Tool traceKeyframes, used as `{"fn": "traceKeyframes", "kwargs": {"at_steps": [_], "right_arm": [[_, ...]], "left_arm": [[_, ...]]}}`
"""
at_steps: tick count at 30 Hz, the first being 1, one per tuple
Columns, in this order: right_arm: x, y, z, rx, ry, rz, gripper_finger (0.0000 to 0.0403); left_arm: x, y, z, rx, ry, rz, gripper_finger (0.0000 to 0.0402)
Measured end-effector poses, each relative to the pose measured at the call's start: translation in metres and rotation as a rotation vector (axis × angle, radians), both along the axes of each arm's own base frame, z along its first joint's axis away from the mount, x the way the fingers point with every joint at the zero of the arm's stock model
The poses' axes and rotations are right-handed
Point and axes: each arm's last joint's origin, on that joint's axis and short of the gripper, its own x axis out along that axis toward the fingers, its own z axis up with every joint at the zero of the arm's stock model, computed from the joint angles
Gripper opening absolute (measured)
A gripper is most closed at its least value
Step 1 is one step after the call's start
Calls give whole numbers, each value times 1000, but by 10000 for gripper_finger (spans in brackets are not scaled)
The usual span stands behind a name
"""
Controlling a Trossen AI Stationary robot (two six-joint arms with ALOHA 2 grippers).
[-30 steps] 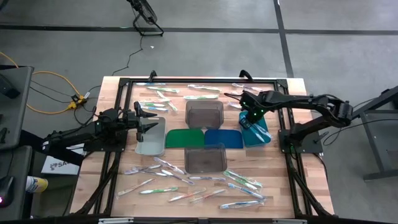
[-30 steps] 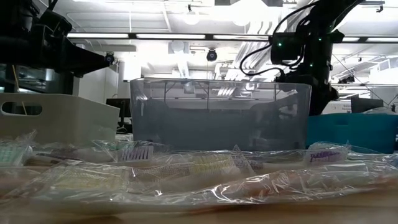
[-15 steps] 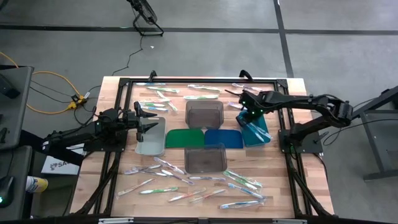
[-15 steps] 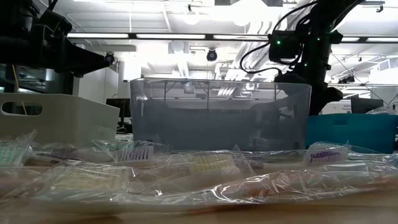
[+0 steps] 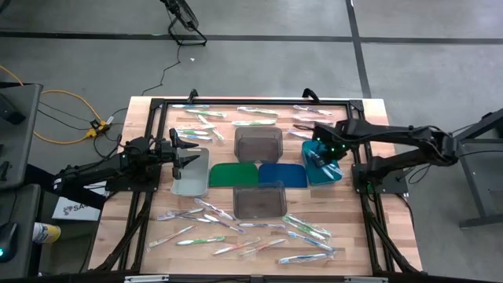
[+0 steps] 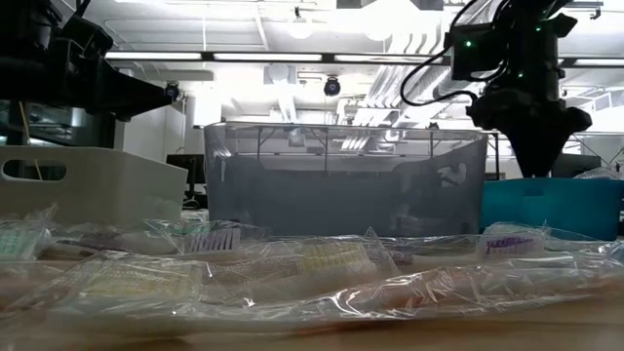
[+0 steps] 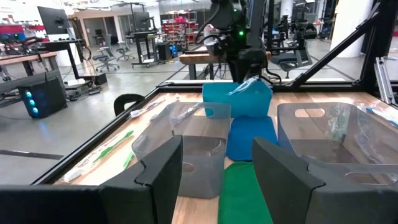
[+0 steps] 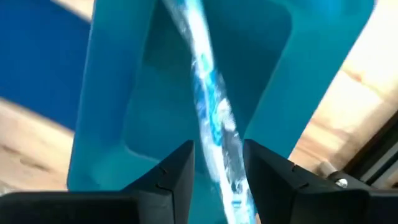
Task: Pick & Place Toothbrushes
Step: Put the blue toothbrush into the blue bin
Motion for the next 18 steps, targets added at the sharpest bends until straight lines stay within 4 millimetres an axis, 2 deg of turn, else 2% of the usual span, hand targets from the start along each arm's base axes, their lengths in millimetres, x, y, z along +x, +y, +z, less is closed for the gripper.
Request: {"fn": "traceKeyframes", "kwargs": {"at_steps": [11,18], "right_arm": [[5,10,-10,-28,116,103,131],[13,15,-18,56,121,120,131]], "left_arm": [[0,0,0,0,0,0,187],[0,0,0,0,0,0,187]]}}
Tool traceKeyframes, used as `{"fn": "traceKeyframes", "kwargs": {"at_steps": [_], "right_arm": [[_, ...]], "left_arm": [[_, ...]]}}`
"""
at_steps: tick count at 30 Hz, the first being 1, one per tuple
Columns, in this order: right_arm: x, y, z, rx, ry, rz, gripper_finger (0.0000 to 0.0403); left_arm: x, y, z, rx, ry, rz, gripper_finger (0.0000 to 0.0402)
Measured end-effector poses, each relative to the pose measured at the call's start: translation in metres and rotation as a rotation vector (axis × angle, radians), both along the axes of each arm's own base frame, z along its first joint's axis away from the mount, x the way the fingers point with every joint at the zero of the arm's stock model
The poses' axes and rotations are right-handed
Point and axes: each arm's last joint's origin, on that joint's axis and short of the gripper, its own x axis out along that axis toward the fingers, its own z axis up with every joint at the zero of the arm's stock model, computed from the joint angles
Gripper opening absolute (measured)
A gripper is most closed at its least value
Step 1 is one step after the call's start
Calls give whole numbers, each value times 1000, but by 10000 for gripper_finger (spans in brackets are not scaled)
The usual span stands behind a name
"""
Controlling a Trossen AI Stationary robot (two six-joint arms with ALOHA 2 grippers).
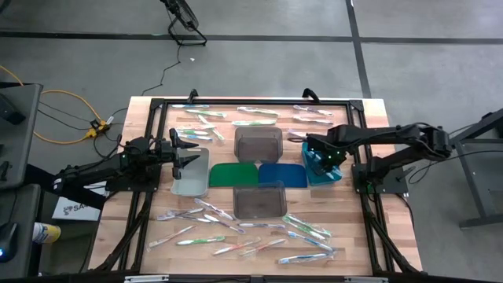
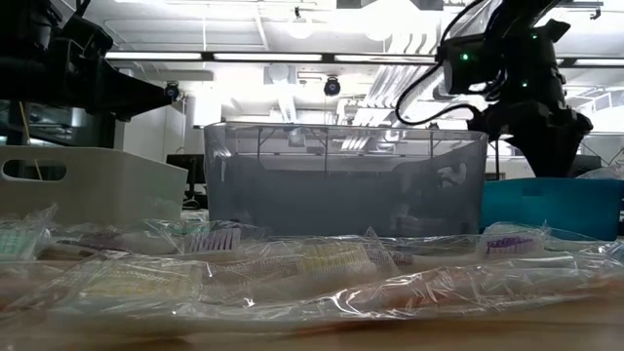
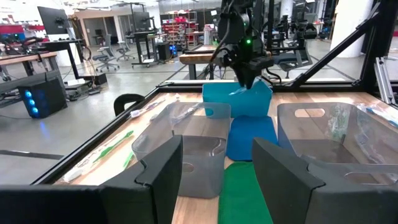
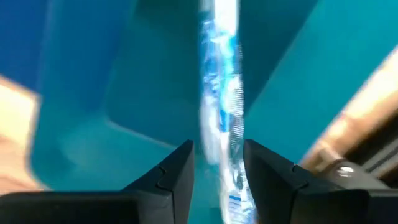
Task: Pick & Place Toothbrushes
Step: Put the blue toothbrush into the blue bin
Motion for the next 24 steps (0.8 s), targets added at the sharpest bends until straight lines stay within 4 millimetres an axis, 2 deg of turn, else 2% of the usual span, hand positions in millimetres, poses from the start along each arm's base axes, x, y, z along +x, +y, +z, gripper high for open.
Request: {"fn": "traceKeyframes", "kwargs": {"at_steps": [5,15,20,24], "right_arm": [[7,-1,0,14,-79,-22,131],[1,0,11,-59,-113,-47,131],[-4,17,30,-18,-226,-15,131],[-10,40,40,16,-289,97,131]], "left_arm": [[0,0,0,0,0,0,187],[0,0,0,0,0,0,187],[0,0,0,0,0,0,187],[0,0,0,0,0,0,187]]}}
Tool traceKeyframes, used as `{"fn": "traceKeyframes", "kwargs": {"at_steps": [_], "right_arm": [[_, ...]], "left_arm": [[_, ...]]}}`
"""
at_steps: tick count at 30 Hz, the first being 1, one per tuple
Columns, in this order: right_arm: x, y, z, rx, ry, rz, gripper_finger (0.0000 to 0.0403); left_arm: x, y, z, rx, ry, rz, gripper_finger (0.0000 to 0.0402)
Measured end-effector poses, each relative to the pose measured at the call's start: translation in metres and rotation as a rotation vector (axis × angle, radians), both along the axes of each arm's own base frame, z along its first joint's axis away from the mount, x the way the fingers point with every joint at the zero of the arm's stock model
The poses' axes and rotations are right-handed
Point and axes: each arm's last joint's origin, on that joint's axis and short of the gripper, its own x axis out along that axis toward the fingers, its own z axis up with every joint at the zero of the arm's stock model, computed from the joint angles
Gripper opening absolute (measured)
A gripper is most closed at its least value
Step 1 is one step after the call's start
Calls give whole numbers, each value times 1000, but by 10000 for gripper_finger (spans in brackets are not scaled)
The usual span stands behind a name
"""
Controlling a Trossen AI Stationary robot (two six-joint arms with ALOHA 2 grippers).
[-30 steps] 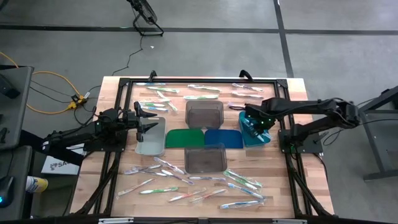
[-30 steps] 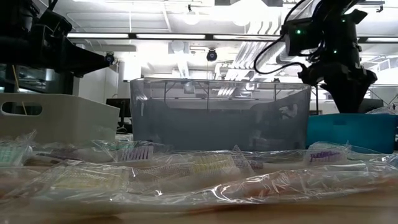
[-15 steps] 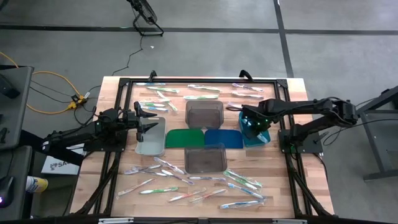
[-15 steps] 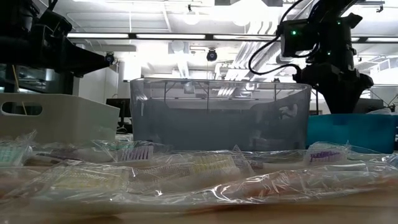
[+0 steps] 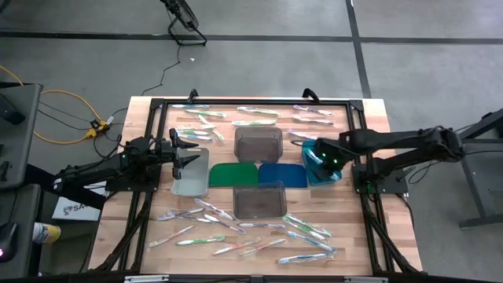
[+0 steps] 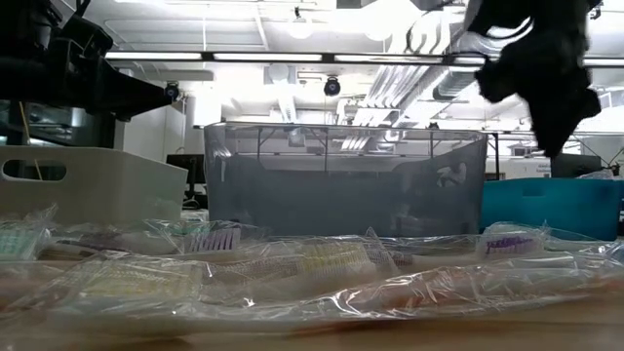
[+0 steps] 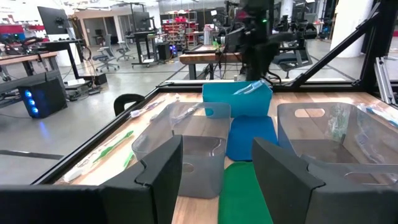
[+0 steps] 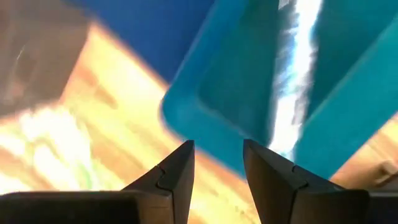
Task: Pick & Place Toothbrushes
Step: Put the blue toothbrush into the blue bin
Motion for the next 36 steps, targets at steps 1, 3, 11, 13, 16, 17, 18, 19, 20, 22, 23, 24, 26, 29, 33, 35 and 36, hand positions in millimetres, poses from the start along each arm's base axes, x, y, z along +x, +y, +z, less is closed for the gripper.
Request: {"fn": "traceKeyframes", "kwargs": {"at_steps": [1,3,11,13,16,17,18,19,20,22,23,24,26,29,33,35,36], "right_arm": [[-1,7,1,7,-10,40,131],[-3,20,3,15,-23,126,131],[-2,73,2,23,-106,434,122],[1,86,2,17,-167,505,117],[5,107,1,20,-252,592,110],[7,114,1,29,-281,613,107],[9,120,0,38,-306,634,105],[11,127,-2,46,-328,654,102],[13,134,-3,53,-349,675,100],[16,146,-8,63,-381,717,95],[18,152,-11,66,-389,739,93],[20,158,-15,63,-394,763,92],[23,168,-25,53,-388,798,92],[29,180,-41,39,-375,848,101],[32,190,-60,26,-329,873,131],[34,191,-67,17,-304,873,150],[34,192,-71,13,-290,877,160]], "left_arm": [[0,0,0,0,0,0,187],[0,0,0,0,0,0,187],[0,0,0,0,0,0,187],[0,0,0,0,0,0,187],[0,0,0,0,0,0,187],[0,0,0,0,0,0,187],[0,0,0,0,0,0,187],[0,0,0,0,0,0,187],[0,0,0,0,0,0,187],[0,0,0,0,0,0,187],[0,0,0,0,0,0,187],[0,0,0,0,0,0,187],[0,0,0,0,0,0,187],[0,0,0,0,0,0,187],[0,0,0,0,0,0,187],[0,0,0,0,0,0,187],[0,0,0,0,0,0,187]]}}
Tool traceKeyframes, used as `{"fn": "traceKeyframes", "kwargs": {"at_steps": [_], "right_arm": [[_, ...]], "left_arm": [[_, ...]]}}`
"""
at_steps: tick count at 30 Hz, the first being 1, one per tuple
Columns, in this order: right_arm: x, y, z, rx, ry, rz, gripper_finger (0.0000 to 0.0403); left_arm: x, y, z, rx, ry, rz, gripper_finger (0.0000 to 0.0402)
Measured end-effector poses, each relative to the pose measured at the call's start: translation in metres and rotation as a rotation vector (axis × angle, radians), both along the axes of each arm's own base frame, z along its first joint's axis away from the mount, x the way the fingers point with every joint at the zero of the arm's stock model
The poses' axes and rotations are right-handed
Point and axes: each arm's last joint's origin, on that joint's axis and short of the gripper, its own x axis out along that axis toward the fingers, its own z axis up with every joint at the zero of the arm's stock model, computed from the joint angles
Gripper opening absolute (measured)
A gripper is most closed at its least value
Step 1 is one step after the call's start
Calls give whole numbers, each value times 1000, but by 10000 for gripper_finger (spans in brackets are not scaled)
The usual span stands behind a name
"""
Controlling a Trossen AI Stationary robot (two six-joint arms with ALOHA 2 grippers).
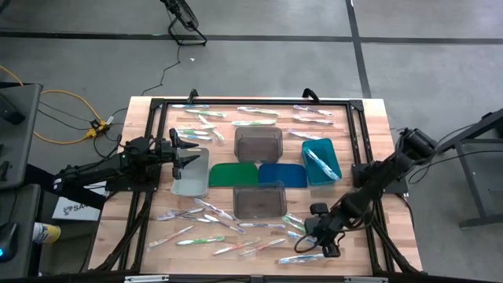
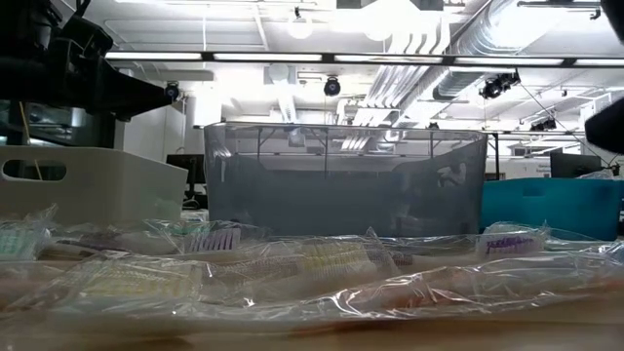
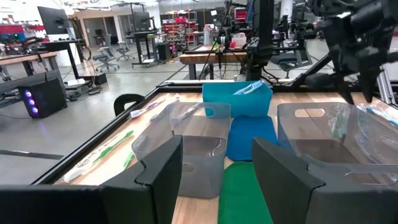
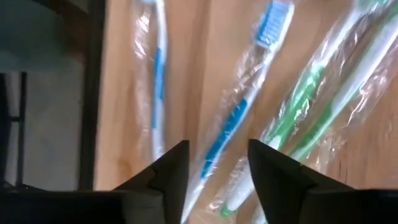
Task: Pick & Place Toothbrushes
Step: Put the blue toothbrush into the blue bin
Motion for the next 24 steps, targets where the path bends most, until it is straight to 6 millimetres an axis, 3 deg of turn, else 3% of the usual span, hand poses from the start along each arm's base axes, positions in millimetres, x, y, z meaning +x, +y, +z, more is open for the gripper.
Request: {"fn": "traceKeyframes", "kwargs": {"at_steps": [6,24], "right_arm": [[3,7,-11,-24,-29,56,191],[-7,22,-13,-136,-150,75,172]], "left_arm": [[0,0,0,0,0,0,187],[0,0,0,0,0,0,187]]}}
